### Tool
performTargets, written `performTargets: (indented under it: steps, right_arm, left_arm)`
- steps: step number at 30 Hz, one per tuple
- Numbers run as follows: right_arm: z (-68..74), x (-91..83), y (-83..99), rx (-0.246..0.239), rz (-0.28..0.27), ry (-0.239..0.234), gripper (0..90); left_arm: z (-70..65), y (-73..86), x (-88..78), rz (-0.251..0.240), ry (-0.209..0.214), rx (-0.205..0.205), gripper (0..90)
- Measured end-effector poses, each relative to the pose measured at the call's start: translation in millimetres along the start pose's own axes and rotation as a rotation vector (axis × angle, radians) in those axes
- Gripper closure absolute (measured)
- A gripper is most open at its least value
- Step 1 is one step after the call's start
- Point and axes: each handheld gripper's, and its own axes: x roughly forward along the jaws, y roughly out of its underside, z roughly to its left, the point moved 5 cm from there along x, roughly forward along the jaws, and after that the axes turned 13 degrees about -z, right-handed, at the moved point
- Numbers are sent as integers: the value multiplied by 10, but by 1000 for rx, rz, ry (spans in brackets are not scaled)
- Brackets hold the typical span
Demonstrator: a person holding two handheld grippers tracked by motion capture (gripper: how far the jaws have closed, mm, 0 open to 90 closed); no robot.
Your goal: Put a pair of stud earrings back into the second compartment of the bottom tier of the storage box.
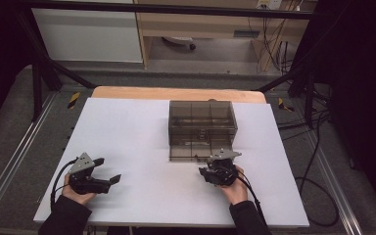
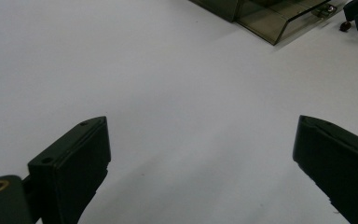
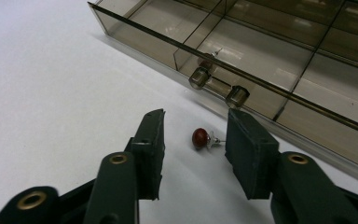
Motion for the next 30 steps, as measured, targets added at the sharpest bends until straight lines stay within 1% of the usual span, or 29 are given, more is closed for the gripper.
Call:
performTargets:
  steps: [6,9,15,20,23,30]
  right_arm:
    - [5,26,5,-11,8,8,647]
    - [8,27,7,-9,14,8,675]
    - [8,51,25,-21,24,16,699]
    - [3,60,24,-29,25,27,740]
    - [-2,69,19,-38,21,37,747]
    - [15,97,5,-42,22,33,739]
  left_arm:
    - [0,-1,-2,-1,-1,1,42]
    - [1,0,0,0,-1,1,42]
    - [1,-1,-1,0,-1,1,42]
    - [0,-1,0,-1,0,1,42]
    - [0,-2,0,-1,0,1,42]
    - [0,-1,0,0,0,2,42]
